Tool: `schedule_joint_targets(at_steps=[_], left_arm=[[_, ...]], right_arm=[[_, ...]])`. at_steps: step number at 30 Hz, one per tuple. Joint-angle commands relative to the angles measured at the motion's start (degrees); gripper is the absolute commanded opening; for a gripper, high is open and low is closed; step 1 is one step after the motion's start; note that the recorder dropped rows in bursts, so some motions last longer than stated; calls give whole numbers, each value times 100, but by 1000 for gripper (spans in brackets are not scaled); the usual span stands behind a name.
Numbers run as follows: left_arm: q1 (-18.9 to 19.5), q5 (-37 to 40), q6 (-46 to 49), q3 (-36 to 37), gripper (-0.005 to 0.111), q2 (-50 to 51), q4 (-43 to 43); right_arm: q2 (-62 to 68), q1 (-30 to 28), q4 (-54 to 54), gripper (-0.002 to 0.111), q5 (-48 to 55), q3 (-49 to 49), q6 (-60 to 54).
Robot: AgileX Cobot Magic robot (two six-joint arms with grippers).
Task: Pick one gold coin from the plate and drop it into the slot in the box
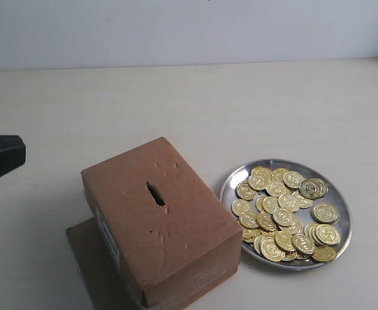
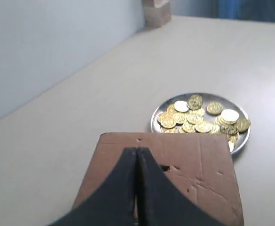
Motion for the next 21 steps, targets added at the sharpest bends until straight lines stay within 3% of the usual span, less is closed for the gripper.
schedule_joint_targets(at_steps=[1, 10, 15, 21], left_arm=[[16, -659, 164, 789, 0, -270, -1346], [16, -1116, 178, 1742, 0, -286, -1940], [16, -1495, 178, 2144, 0, -286, -2441], [16, -1783, -40, 2297, 0, -286, -2456]], right_arm=[[-158, 16, -959, 0, -206, 578, 1283], [-207, 16, -2299, 0, -72, 1421, 2673], [-207, 16, -2380, 0, 3, 1421, 2720], [-207, 16, -2383, 0, 56, 1421, 2665]])
